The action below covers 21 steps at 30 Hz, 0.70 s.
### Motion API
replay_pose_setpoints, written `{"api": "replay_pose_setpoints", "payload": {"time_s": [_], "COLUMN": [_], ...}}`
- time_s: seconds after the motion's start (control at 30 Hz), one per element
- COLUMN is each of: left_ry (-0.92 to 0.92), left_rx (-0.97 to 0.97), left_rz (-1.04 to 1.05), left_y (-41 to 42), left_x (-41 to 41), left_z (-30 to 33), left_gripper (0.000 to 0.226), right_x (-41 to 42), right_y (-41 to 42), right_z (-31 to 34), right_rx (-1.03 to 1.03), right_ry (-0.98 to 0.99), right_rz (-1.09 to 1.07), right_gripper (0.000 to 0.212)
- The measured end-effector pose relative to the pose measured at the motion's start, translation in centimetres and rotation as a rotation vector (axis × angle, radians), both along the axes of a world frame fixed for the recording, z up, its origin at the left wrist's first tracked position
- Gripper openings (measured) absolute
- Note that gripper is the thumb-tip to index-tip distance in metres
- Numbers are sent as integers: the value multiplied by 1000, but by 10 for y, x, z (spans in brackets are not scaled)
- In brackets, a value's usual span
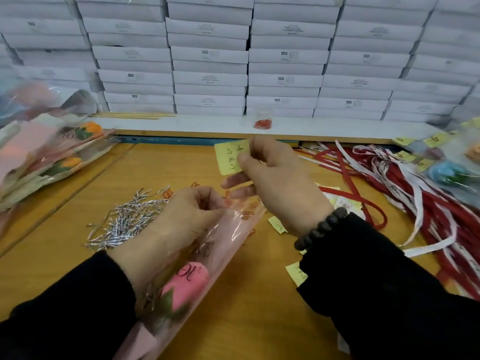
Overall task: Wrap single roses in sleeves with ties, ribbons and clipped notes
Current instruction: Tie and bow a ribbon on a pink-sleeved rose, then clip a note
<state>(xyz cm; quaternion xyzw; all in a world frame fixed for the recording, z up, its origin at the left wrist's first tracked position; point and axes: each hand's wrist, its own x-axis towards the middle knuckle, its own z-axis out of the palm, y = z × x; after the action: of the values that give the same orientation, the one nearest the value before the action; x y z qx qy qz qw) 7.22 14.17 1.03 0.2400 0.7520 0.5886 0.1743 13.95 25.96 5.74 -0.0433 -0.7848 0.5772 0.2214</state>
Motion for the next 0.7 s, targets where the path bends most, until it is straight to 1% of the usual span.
{"api": "replay_pose_setpoints", "payload": {"time_s": [0.03, 0.1, 0.13, 0.17, 0.2, 0.27, 0.3, 0.37, 0.47, 0.53, 0.63, 0.7], "left_ry": [36, 74, 81, 79, 62, 13, -10, -89, -248, -288, -252, -190], "left_rx": [-16, -38, -47, -49, -40, -8, 6, 56, 190, 238, 247, 240], "left_rz": [0, -3, -3, -2, -15, -41, -49, -45, -55, -69, -58, -64], "left_y": [-1, -2, -2, -3, -3, -3, -3, -2, -1, -1, 0, 1], "left_x": [-1, -3, -5, -6, -7, -9, -9, -9, -8, -7, -7, -6], "left_z": [1, 1, 1, 1, 1, 2, 2, -1, -8, -10, -11, -11], "left_gripper": [18, 13, 8, 9, 13, 8, 5, 8, 8, 12, 14, 7], "right_x": [-1, -1, -1, 0, 0, -1, -1, -3, -6, -9, -13, -14], "right_y": [-1, 2, 3, 4, 5, 11, 13, 18, 24, 28, 32, 32], "right_z": [1, -1, -3, -7, -12, -23, -28, -34, -39, -41, -42, -42], "right_rx": [31, 73, 86, 103, 123, 121, 99, 86, 55, 14, 28, 45], "right_ry": [10, -1, -40, -100, -168, -275, -306, -329, -306, -245, -78, -13], "right_rz": [1, 29, 53, 72, 81, 72, 66, 50, 8, -47, -169, -191], "right_gripper": [14, 16, 19, 21, 20, 18, 19, 22, 17, 14, 14, 19]}}
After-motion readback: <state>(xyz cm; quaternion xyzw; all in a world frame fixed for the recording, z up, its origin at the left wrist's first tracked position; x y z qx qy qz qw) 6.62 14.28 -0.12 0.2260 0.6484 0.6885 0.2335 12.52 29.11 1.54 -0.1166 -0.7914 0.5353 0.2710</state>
